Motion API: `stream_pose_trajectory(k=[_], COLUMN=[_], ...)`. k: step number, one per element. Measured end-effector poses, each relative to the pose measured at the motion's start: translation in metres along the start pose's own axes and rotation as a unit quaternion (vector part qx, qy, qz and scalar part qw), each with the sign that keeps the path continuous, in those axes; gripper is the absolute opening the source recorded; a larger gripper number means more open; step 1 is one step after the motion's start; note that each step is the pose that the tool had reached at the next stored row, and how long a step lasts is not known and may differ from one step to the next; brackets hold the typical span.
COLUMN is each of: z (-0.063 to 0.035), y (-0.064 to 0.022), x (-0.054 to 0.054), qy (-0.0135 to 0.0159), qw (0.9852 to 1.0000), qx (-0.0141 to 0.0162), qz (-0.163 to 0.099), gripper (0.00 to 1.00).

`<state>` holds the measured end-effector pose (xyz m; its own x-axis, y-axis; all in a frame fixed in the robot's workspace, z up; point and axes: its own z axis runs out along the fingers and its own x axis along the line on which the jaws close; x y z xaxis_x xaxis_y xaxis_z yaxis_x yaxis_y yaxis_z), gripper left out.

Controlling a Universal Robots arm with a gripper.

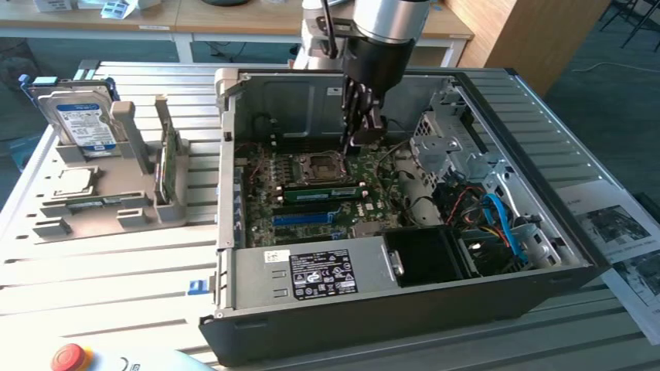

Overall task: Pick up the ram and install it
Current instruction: 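Insert the ram into the slot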

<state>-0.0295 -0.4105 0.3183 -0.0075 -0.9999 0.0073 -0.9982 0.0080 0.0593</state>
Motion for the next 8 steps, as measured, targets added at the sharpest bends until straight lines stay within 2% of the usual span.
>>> stream_pose_trajectory(k=[8], z=[-0.0144], y=[-0.0003], x=[0.000], qy=[0.0000], qw=[1.0000], qx=[0.0000], qz=[0.000], gripper=[0.31])
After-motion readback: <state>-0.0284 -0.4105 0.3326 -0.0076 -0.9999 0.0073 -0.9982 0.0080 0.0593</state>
